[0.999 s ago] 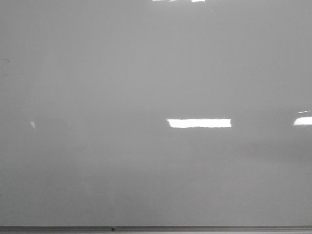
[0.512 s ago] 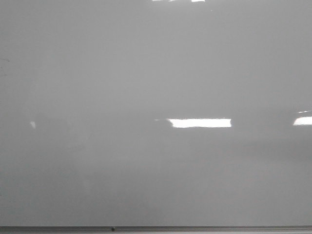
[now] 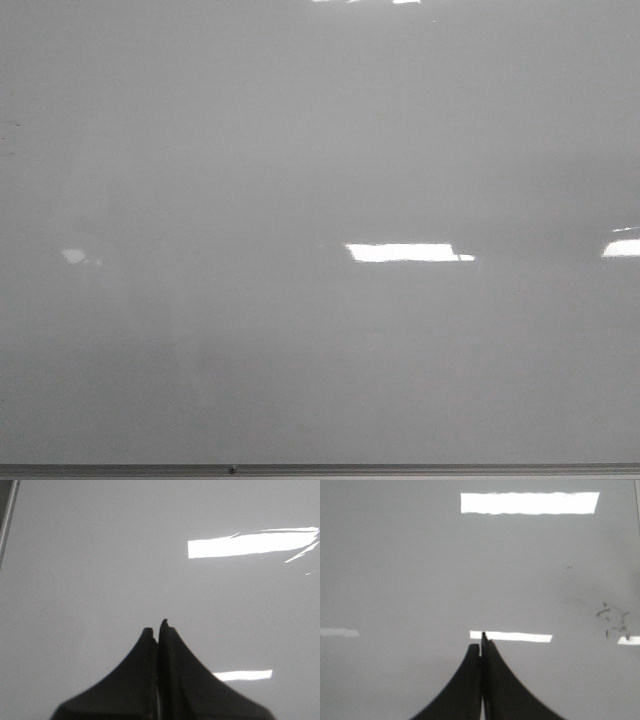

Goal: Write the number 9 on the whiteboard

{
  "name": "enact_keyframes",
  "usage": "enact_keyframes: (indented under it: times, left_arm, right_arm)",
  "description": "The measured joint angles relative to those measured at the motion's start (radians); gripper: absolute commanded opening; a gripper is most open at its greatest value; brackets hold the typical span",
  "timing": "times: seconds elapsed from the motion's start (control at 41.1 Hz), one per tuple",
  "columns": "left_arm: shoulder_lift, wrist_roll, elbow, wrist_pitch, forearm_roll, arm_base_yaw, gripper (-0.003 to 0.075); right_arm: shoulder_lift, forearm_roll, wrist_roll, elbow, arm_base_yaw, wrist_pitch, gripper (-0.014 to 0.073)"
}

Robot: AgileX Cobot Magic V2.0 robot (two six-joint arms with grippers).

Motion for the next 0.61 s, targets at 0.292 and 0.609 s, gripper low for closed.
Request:
enact_keyframes:
  times: [0.292, 0.609]
  left_arm:
    - [0.196, 0.0, -0.207, 0.189, -0.002, 0.0, -0.0019]
    - [0.331, 0.0, -0.197, 0.303, -0.002, 0.0, -0.0019]
  right_arm:
    - [0.191, 0.0, 0.0, -0.225, 0.0, 0.19, -0.0069]
    - [0.383, 0.0, 0.0, -0.262, 0.0, 0.284, -0.0069]
